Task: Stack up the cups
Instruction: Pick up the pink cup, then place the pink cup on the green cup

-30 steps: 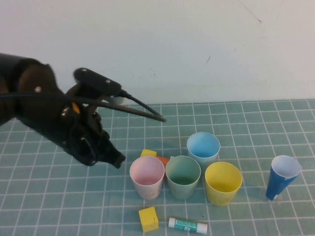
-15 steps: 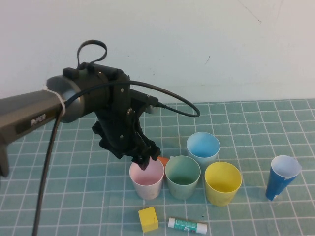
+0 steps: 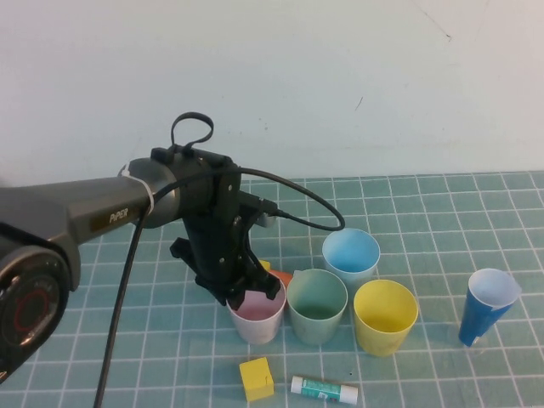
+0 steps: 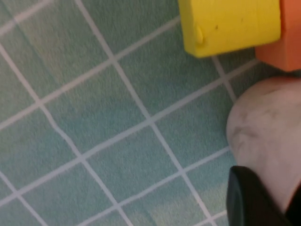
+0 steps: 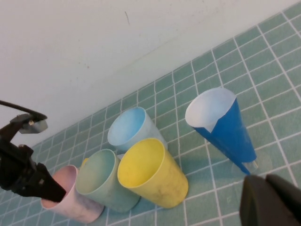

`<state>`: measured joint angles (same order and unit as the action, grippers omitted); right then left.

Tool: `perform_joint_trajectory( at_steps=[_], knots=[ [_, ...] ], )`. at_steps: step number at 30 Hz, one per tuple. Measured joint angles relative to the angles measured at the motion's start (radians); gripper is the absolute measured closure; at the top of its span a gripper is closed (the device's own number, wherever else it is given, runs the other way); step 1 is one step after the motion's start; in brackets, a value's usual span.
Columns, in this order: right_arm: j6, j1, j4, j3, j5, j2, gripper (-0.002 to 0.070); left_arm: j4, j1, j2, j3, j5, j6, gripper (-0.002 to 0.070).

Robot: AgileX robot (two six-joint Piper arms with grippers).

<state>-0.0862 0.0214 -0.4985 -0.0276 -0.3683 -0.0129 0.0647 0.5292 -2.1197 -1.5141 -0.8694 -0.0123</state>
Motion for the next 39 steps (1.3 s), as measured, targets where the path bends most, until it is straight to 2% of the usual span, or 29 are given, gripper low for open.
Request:
perform_joint_trajectory(
  at_steps=[2, 5, 13, 21, 27, 39],
  knots=[
    [0.000, 0.000, 0.000, 0.000, 0.000, 0.000, 0.0678, -0.004, -0.002, 0.000, -0.001, 0.013, -0.011, 0.0622],
    [0.000, 0.000, 0.000, 0.000, 0.000, 0.000, 0.0678, -0.004, -0.011, 0.003, -0.001, 0.014, -0.023, 0.0659],
    [0.007, 0.000, 0.000, 0.000, 0.000, 0.000, 0.0678, -0.018, -0.060, 0.181, -0.001, -0.067, -0.031, 0.0669],
    [0.025, 0.000, -0.002, 0.000, 0.000, 0.000, 0.0678, 0.005, 0.040, 0.405, -0.010, -0.077, -0.070, 0.0669],
    [0.026, 0.000, -0.002, 0.000, 0.000, 0.000, 0.0678, 0.033, 0.105, 0.368, -0.011, -0.044, -0.086, 0.0669],
    [0.028, 0.000, -0.002, 0.000, 0.000, 0.000, 0.0678, 0.062, 0.109, 0.189, -0.011, 0.020, -0.086, 0.0669]
  ],
)
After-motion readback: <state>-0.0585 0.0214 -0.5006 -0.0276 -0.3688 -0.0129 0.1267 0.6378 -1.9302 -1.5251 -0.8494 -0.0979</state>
